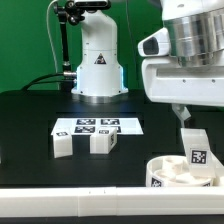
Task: Assemble stool
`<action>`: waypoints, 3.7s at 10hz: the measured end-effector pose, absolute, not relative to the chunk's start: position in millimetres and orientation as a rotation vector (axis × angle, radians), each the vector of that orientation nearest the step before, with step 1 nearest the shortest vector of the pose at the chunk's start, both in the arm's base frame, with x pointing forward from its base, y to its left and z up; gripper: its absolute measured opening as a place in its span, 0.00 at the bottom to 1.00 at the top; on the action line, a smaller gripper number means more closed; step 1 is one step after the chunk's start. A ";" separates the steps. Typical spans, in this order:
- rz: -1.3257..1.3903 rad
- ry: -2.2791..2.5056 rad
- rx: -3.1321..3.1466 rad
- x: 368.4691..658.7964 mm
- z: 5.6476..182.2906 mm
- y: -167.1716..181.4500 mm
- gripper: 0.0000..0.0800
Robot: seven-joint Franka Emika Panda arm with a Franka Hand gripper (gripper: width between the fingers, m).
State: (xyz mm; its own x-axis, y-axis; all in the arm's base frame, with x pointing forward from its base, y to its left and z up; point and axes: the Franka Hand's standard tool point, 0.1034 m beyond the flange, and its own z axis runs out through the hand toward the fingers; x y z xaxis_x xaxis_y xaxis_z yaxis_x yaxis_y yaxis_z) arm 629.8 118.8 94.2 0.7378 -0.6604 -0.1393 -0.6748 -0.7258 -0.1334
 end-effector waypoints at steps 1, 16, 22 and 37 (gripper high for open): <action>0.119 0.889 -2.850 631.5 97.2 117.4 0.81; 0.003 -1.185 -2.885 635.7 94.7 115.6 0.81; 0.051 -1.900 -2.531 635.3 88.5 109.9 0.81; 0.079 -1.552 -2.761 631.5 76.3 101.5 0.42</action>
Offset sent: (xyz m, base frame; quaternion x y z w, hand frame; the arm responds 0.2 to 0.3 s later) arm 0.0017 0.0003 -0.0031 0.0001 0.0109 -0.2373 0.9714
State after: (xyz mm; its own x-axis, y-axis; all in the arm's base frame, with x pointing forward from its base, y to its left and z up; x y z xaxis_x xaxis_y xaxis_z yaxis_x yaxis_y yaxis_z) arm 631.5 101.5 76.3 0.5189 0.8530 -0.0568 0.8543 -0.5198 -0.0011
